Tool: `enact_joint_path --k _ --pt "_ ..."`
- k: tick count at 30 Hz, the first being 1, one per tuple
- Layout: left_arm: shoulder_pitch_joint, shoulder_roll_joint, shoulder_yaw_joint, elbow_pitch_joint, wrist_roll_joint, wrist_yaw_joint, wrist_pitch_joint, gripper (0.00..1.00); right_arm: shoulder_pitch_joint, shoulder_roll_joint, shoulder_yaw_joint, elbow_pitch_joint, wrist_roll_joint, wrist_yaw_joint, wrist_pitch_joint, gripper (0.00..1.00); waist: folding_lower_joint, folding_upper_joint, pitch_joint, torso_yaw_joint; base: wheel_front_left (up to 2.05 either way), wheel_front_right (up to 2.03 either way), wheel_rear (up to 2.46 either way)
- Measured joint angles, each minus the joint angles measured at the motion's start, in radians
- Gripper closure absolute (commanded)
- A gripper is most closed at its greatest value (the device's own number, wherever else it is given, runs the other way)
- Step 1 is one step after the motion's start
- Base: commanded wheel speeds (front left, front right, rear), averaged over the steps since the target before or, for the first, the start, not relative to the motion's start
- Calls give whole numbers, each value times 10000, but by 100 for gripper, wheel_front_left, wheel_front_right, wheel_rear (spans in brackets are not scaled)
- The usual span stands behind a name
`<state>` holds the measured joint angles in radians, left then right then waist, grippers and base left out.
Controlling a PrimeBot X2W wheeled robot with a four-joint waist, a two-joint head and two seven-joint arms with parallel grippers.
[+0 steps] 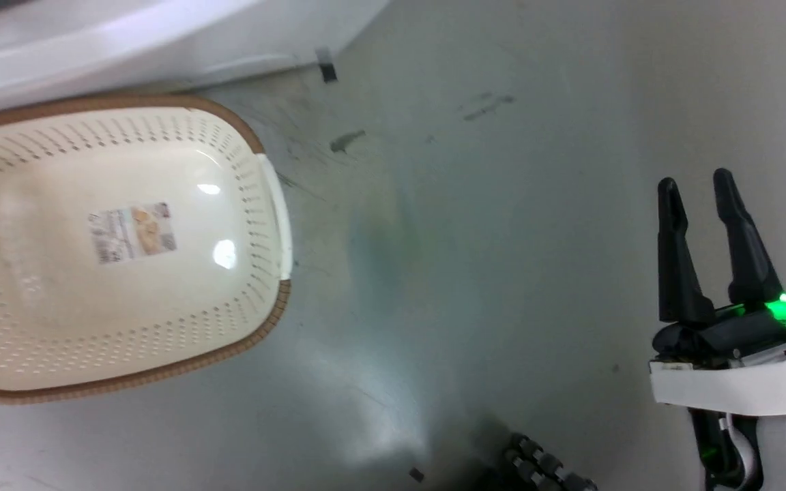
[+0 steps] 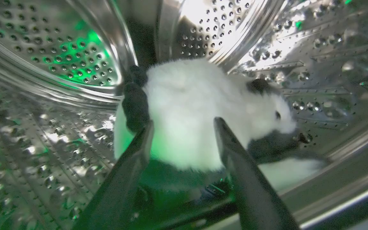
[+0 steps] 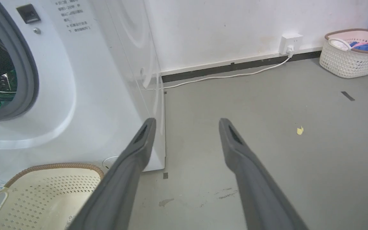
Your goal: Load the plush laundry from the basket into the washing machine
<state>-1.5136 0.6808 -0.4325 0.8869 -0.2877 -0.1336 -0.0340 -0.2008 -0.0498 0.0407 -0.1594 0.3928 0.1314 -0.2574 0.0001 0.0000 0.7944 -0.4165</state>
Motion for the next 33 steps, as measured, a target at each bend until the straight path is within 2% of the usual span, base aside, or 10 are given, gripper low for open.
enact_joint_path --k 7,12,17,22,29,33 --pt "1517 -1139 -23 738 -489 17 -1848 0 54 -2 -587 174 -894 2 0 0 -1 0 -1297 566 0 0 0" --pt "3105 -1889 58 552 -846 17 -2199 0 317 -2 -894 336 -1498 2 -2 0 -2 0 -2581 1069 0 0 0" --pt "5418 -2506 637 -1475 -1062 226 -2226 0 930 -2 -1034 510 -1921 0 0 0 -5 0 -3987 1675 0 0 0" --pt "8003 -2849 1212 -3601 -1053 368 -2228 0 1309 -2 -1064 614 -2111 0 -2 0 -5 0 -5230 2389 0 0 0" --pt "11517 -3563 2044 -5994 -696 1055 -2234 0 1843 0 -1139 782 -2211 0 -2 0 -5 0 -6570 3363 0 0 0" --pt "12998 -4103 2389 -6840 -477 1248 -2234 0 2057 0 -1129 884 -2265 0 -2 0 -3 0 -7114 3834 0 0 0"
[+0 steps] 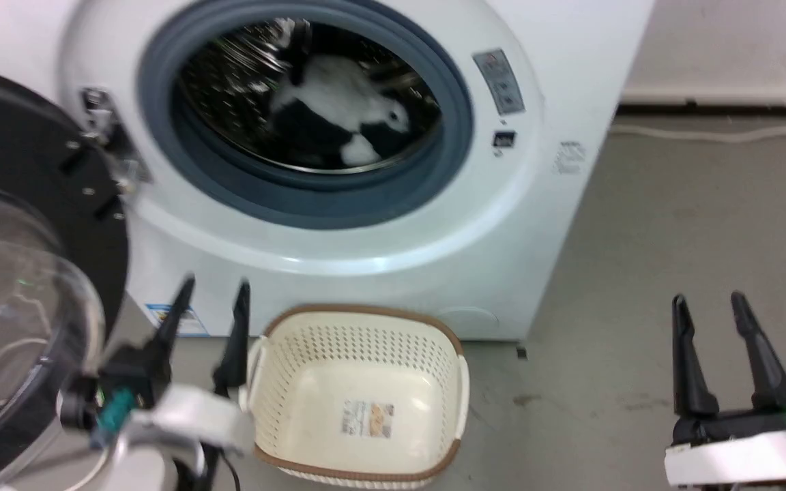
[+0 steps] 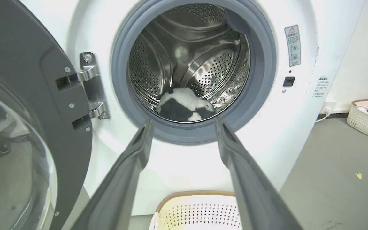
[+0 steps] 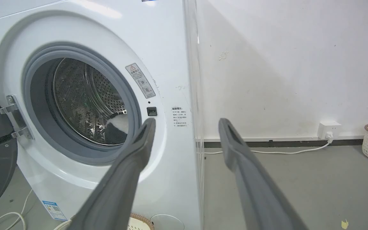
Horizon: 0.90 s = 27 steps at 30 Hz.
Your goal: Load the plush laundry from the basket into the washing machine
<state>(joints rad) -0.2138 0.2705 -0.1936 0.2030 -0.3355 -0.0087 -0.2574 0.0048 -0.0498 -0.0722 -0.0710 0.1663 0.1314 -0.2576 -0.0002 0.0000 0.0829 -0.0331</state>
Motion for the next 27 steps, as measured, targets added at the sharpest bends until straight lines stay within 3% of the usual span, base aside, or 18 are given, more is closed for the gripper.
enact_joint_path --k 11,22,23,27 --pt "2138 -941 656 -757 1124 362 0 0 613 -2 240 485 -437 0 0 0 1 0 -839 618 0 0 0" --pt "2499 -1465 1026 -1051 1946 -31 0 0 706 -2 286 727 -343 0 0 0 3 0 -901 711 0 0 0" --pt "2512 -1509 1080 -1039 1952 -38 0 100 706 -2 282 736 -343 0 0 100 2 0 -891 719 0 0 0" --pt "2510 -1521 1072 -1037 1929 -29 15 100 695 -2 282 736 -345 0 6 100 2 0 -890 720 0 0 0"
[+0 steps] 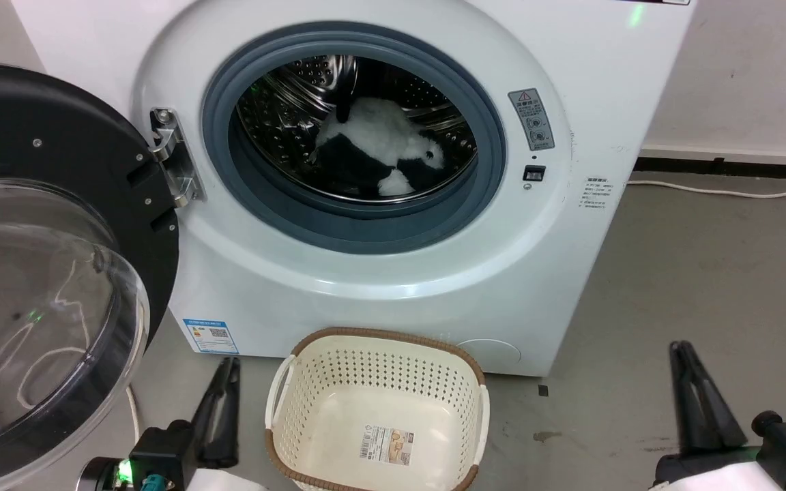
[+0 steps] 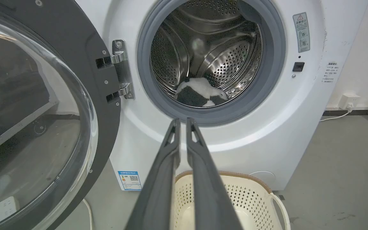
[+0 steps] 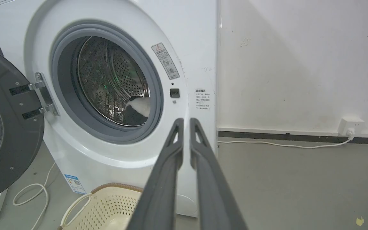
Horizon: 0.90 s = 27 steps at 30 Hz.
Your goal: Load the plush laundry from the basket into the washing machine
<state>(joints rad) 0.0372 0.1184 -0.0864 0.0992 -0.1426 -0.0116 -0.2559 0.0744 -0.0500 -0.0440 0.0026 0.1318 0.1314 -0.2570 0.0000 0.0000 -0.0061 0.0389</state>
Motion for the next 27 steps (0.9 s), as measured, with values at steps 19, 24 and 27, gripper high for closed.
enact_joint_path --k 19,24,27 --pt "-3 -79 86 -81 171 0 359 100 -12 0 42 0 -102 2 359 100 0 0 10 -59 0 0 0" --pt "-4 -92 123 -115 213 2 447 100 -20 0 69 0 -174 2 447 100 1 0 12 -75 0 0 0" --pt "-5 -104 148 -140 267 2 533 100 -27 0 84 0 -199 2 529 100 0 0 13 -84 0 0 0"
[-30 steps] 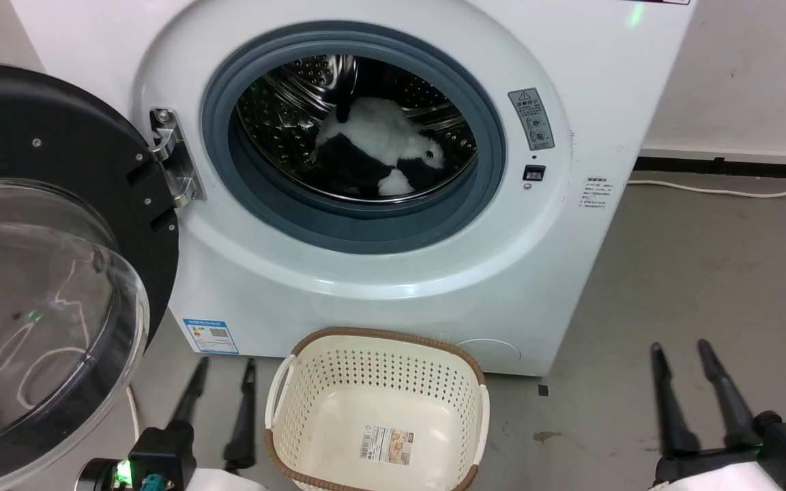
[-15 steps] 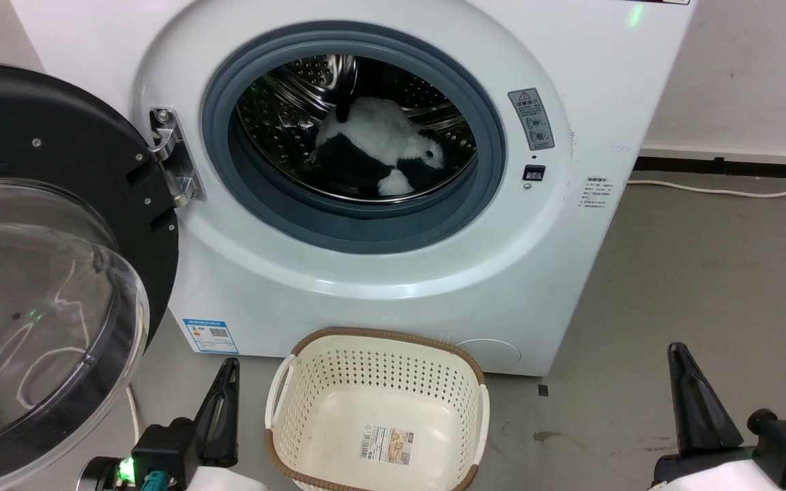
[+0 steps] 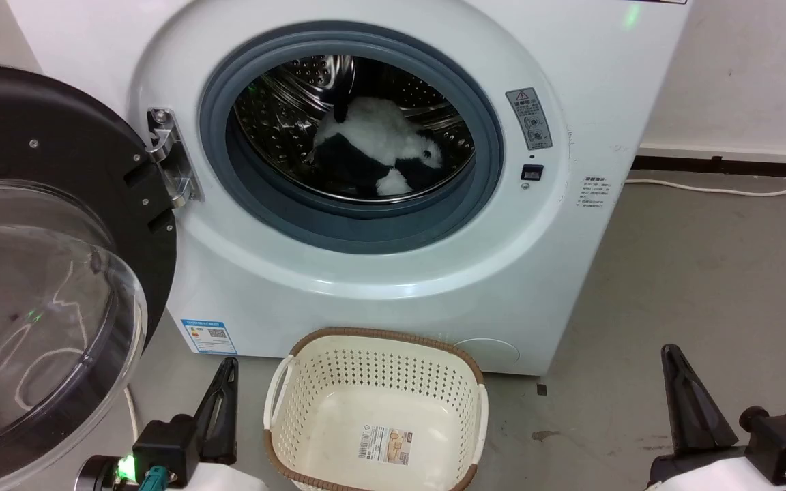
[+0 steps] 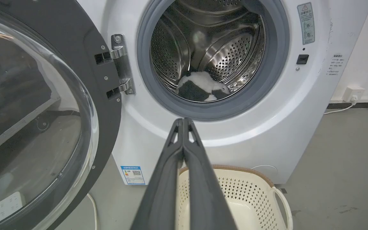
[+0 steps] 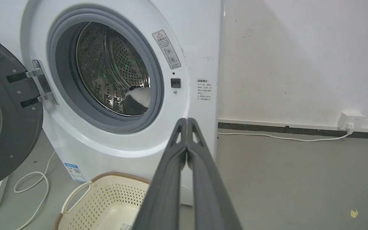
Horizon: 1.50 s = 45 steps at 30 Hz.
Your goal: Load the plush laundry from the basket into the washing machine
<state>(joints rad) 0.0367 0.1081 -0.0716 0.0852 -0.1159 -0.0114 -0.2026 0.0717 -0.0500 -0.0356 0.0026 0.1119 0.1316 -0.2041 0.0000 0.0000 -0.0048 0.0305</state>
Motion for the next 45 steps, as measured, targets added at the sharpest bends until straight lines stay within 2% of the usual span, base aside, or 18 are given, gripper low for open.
enact_joint_path --k 45 --pt "-113 -267 303 -353 470 15 895 100 -218 0 151 -2 -476 -2 895 100 0 0 22 -138 0 0 0"
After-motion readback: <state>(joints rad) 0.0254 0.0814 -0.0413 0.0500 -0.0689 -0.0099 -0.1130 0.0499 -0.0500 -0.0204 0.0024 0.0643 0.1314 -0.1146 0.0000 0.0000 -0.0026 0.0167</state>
